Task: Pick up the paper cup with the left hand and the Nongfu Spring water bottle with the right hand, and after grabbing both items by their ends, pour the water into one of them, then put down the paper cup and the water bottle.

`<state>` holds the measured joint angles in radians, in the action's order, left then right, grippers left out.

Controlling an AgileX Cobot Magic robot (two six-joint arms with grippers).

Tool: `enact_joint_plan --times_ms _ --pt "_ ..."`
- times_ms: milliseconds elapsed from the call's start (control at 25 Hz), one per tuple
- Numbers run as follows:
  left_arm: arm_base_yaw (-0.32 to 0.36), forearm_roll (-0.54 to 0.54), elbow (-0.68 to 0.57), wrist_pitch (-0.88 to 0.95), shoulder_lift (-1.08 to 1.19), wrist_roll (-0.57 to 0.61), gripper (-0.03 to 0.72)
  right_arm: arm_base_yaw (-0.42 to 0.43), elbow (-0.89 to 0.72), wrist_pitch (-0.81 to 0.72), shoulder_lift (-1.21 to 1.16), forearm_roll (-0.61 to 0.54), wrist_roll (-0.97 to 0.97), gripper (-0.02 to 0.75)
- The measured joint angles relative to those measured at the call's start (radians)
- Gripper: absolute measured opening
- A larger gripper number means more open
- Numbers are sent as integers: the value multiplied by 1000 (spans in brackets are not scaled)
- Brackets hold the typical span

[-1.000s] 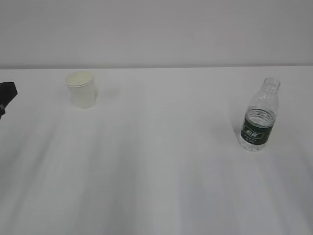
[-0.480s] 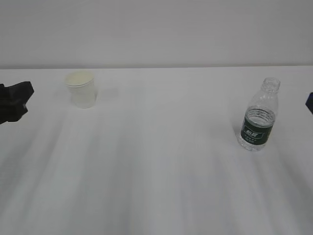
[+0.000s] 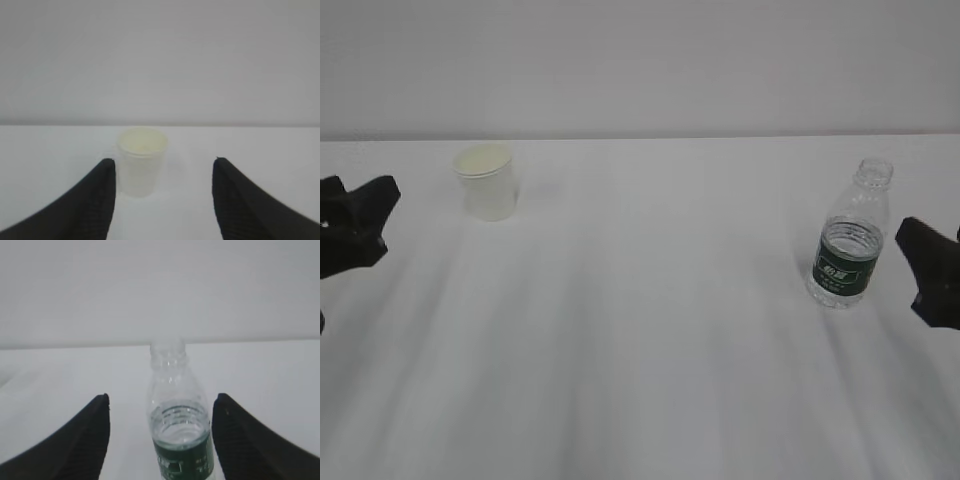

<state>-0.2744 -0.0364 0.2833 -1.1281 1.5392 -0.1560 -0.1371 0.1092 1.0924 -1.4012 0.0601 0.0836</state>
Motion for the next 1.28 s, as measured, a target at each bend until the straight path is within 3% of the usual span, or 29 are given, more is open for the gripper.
enact_joint_plan --times_ms 640,920,1280 --pt "-1 94 -11 -11 190 -2 421 0 99 47 -403 17 -8 487" --pt "-1 96 -11 -11 190 -2 420 0 182 50 -527 9 -8 646" --pt "-1 98 -11 -11 190 -2 420 0 273 50 -595 -6 -8 663"
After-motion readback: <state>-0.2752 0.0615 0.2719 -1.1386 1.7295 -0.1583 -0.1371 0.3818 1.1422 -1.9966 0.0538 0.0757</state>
